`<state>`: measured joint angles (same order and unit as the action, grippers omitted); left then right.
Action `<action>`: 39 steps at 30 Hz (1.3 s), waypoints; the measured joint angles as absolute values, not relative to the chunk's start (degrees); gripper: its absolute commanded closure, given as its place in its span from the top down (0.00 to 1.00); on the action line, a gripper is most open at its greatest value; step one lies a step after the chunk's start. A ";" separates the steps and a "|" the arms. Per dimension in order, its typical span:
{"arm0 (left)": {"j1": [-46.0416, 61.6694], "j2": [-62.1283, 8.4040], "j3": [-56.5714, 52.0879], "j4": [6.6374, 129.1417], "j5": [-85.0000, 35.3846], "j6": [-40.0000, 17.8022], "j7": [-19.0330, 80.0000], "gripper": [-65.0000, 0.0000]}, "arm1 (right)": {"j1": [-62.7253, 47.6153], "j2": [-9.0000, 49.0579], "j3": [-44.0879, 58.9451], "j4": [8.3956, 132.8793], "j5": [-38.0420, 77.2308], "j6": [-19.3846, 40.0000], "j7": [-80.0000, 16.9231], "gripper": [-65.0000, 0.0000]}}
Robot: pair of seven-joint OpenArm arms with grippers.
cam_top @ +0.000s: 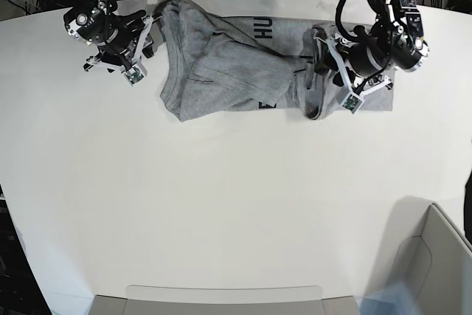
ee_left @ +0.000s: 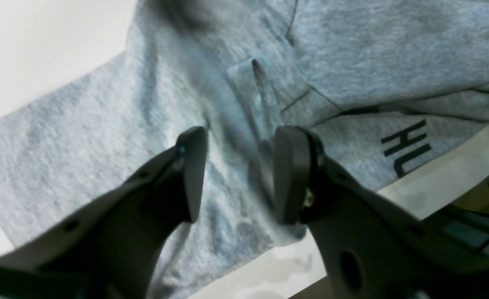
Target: Fold the T-shirt properly
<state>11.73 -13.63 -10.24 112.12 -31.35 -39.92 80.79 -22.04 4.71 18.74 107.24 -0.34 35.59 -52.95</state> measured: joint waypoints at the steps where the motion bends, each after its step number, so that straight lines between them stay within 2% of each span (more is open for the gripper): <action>1: 11.73 -13.63 -10.24 112.14 -31.35 -39.92 80.79 0.35 | -22.04 4.73 18.74 107.24 -0.16 35.62 -52.97 0.34; 5: 11.75 -13.45 -11.92 112.22 -31.73 -39.92 80.79 0.22 | -21.26 4.64 19.14 108.64 -0.19 35.64 -53.30 0.34; 8: 11.73 -13.43 -16.47 112.25 -31.48 -39.92 80.79 0.10 | -21.06 3.44 19.57 114.24 0.47 35.62 -53.04 0.34; 10: 11.73 -13.50 -19.42 112.25 -31.46 -39.92 80.77 0.04 | -21.06 1.43 20.93 117.93 4.54 35.77 -52.88 0.34; 12: 11.73 -13.63 -20.73 112.22 -31.27 -39.90 80.82 0.00 | -20.29 0.99 22.15 117.67 12.29 39.11 -52.99 0.34; 16: 11.68 -13.58 -20.58 112.09 -31.59 -39.92 80.75 0.00 | -19.77 0.71 30.89 117.34 24.95 39.11 -54.15 0.34; 19: 11.84 -13.61 -20.58 112.09 -31.48 -39.92 80.79 0.00 | -19.62 0.08 34.15 116.75 34.06 39.09 -62.08 0.34; 23: 12.12 -13.78 -20.67 112.05 -31.11 -39.92 80.88 0.00 | -15.64 0.08 38.06 108.73 41.54 39.11 -68.18 0.34; 28: 12.08 -13.50 -20.64 112.05 -31.42 -39.92 80.79 0.00 | -13.23 0.34 40.38 97.03 41.67 39.11 -70.63 0.34; 33: 12.08 -13.65 -20.64 112.05 -31.29 -39.92 80.77 0.00 | -13.85 -0.32 39.79 94.59 41.82 39.11 -70.50 0.34; 39: 12.08 -13.63 -20.64 112.05 -31.27 -39.92 80.79 0.00 | -14.55 -0.51 34.39 91.79 41.74 39.11 -70.52 0.34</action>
